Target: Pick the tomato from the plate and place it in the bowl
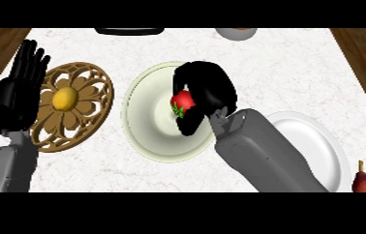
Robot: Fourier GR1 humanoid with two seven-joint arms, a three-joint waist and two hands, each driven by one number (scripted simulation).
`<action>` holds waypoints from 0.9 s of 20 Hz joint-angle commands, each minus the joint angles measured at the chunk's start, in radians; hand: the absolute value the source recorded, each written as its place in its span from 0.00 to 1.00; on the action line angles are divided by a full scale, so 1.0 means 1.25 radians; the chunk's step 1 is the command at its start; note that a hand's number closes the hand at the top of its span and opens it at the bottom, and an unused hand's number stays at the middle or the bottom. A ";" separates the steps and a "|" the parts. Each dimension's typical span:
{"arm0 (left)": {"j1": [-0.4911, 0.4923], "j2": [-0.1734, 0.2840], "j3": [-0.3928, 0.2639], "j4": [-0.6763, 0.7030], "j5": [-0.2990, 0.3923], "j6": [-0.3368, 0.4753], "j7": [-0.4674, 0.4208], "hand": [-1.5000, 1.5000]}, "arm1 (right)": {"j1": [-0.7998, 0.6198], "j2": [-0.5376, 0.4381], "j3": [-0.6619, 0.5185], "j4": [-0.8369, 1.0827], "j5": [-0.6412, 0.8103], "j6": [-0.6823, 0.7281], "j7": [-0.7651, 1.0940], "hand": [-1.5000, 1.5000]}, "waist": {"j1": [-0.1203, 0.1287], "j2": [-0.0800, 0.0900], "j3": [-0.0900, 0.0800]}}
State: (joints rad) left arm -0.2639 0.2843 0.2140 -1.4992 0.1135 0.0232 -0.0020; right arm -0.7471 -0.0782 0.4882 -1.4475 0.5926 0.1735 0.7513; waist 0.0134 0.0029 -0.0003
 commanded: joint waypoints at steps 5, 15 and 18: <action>0.007 0.005 0.007 0.018 0.004 -0.020 -0.026 0.50 | 0.005 0.061 -0.061 0.202 -0.091 -0.183 -0.125 0.00 | 0.007 0.002 0.000; 0.012 0.021 0.031 0.022 0.016 -0.028 -0.024 0.50 | 0.036 0.061 -0.175 0.184 -0.125 -0.448 -0.319 0.00 | -0.008 -0.001 0.000; -0.047 0.025 0.038 0.077 0.007 -0.009 -0.015 0.50 | 0.066 -0.004 -0.248 0.165 -0.166 -0.438 -0.355 0.00 | -0.018 -0.001 0.000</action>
State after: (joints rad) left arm -0.2834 0.3017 0.2435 -1.4577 0.1251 0.0055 -0.0195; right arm -0.6884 -0.0323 0.2669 -1.2134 0.4200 -0.3503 0.3514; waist 0.0048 0.0030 0.0004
